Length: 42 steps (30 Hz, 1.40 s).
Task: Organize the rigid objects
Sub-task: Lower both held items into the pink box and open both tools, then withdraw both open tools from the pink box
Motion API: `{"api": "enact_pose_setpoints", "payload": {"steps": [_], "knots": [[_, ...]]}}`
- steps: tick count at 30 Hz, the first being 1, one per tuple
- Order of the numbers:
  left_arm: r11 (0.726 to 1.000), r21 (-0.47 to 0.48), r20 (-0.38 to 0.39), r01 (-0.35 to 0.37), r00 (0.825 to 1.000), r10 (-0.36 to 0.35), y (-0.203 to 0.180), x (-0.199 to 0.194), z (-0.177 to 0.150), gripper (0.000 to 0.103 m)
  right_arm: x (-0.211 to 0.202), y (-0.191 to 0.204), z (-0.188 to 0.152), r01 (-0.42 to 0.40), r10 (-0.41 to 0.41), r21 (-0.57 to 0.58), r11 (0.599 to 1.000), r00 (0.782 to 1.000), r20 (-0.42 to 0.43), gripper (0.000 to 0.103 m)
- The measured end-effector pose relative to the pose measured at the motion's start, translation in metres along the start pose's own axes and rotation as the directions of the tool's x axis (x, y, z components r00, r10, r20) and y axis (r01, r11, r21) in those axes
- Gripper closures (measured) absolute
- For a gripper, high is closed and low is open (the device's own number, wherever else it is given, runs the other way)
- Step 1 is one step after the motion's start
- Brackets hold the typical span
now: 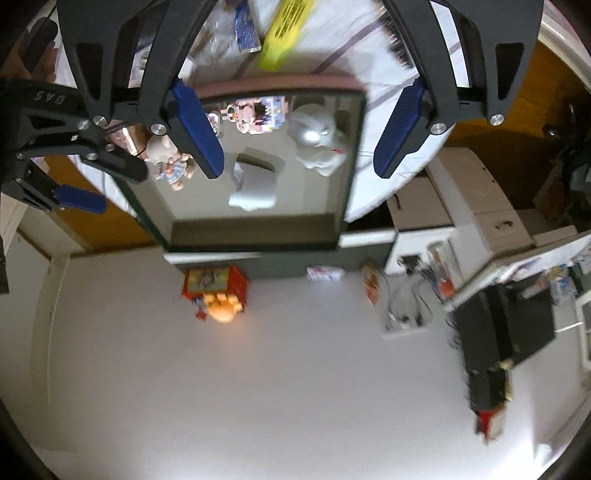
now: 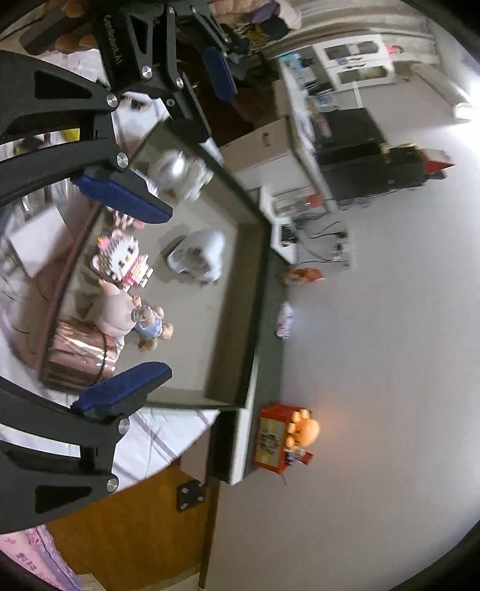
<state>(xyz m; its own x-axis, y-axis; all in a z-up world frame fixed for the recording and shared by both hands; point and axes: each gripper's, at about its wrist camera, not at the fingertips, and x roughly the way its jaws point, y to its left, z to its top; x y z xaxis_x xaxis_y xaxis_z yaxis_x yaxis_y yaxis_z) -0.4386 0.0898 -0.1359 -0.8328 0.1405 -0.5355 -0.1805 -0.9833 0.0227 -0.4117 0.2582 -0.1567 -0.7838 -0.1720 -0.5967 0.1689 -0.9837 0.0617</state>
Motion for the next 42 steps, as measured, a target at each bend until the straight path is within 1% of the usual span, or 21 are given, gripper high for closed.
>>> {"api": "enact_pose_setpoints", "payload": {"steps": [3,4,5,10,11,14,18,20,21,22,23,25,27,31,33,35,42], "knots": [[0.999,-0.046,0.085,-0.023,0.996,0.027,0.013,-0.044,-0.003,0.014,-0.036,0.01,-0.002,-0.001,0.001,-0.005,1.0,0.997,0.076,0.021],[0.998,-0.057,0.108,-0.029,0.994,0.035,0.018,-0.059,-0.005,0.008,-0.048,0.014,-0.003,-0.004,0.004,-0.006,1.0,0.995,0.102,0.021],[0.997,-0.062,0.122,-0.038,0.991,0.045,0.021,-0.069,-0.007,0.007,-0.059,0.019,-0.004,-0.003,0.004,-0.008,1.0,0.992,0.125,0.02],[0.994,-0.054,0.183,-0.094,0.978,0.103,0.025,-0.126,-0.021,0.005,-0.111,0.037,-0.015,0.007,-0.004,-0.013,1.0,0.972,0.235,0.019],[0.994,-0.053,0.194,-0.101,0.975,0.109,0.024,-0.135,-0.024,0.004,-0.119,0.041,-0.017,0.01,-0.007,-0.012,1.0,0.968,0.253,0.019],[0.991,-0.045,0.222,-0.129,0.965,0.136,0.021,-0.16,-0.033,0.003,-0.142,0.049,-0.026,0.021,-0.018,-0.009,1.0,0.957,0.288,0.017],[0.99,-0.035,0.265,-0.138,0.954,0.142,0.017,-0.19,-0.042,0.001,-0.165,0.057,-0.037,0.035,-0.032,-0.005,0.999,0.949,0.315,0.015],[0.991,-0.037,0.277,-0.128,0.952,0.133,0.015,-0.201,-0.045,0.0,-0.177,0.061,-0.044,0.04,-0.036,-0.005,0.999,0.943,0.332,0.013],[0.993,-0.04,0.285,-0.114,0.951,0.121,0.015,-0.207,-0.047,0.0,-0.181,0.063,-0.047,0.041,-0.038,-0.002,0.999,0.94,0.338,0.01],[0.994,-0.043,0.297,-0.096,0.949,0.104,0.014,-0.214,-0.049,0.0,-0.186,0.065,-0.05,0.044,-0.042,0.001,0.999,0.938,0.345,0.0],[0.996,-0.041,0.303,-0.084,0.948,0.092,0.013,-0.22,-0.05,0.0,-0.19,0.067,-0.053,0.05,-0.047,0.0,0.999,0.936,0.349,0.0],[0.996,-0.027,0.318,-0.087,0.944,0.092,0.011,-0.231,-0.054,0.0,-0.197,0.07,-0.058,0.062,-0.057,-0.003,0.998,0.933,0.356,0.0],[0.996,-0.013,0.319,-0.089,0.944,0.089,0.009,-0.236,-0.056,0.0,-0.203,0.073,-0.061,0.062,-0.057,-0.003,0.998,0.933,0.356,0.0],[0.995,-0.016,0.328,-0.095,0.94,0.095,0.01,-0.246,-0.06,0.0,-0.215,0.079,-0.067,0.07,-0.065,0.0,0.998,0.924,0.377,0.0],[0.996,-0.018,0.325,-0.09,0.941,0.091,0.013,-0.249,-0.062,0.0,-0.219,0.082,-0.07,0.082,-0.075,-0.002,0.997,0.92,0.384,0.0],[0.995,-0.032,0.335,-0.089,0.937,0.095,0.016,-0.254,-0.065,0.0,-0.22,0.084,-0.074,0.091,-0.084,0.0,0.996,0.918,0.387,0.0],[0.993,-0.045,0.339,-0.114,0.933,0.122,0.024,-0.262,-0.072,0.0,-0.221,0.089,-0.077,0.086,-0.08,0.001,0.996,0.926,0.368,0.0]]}}
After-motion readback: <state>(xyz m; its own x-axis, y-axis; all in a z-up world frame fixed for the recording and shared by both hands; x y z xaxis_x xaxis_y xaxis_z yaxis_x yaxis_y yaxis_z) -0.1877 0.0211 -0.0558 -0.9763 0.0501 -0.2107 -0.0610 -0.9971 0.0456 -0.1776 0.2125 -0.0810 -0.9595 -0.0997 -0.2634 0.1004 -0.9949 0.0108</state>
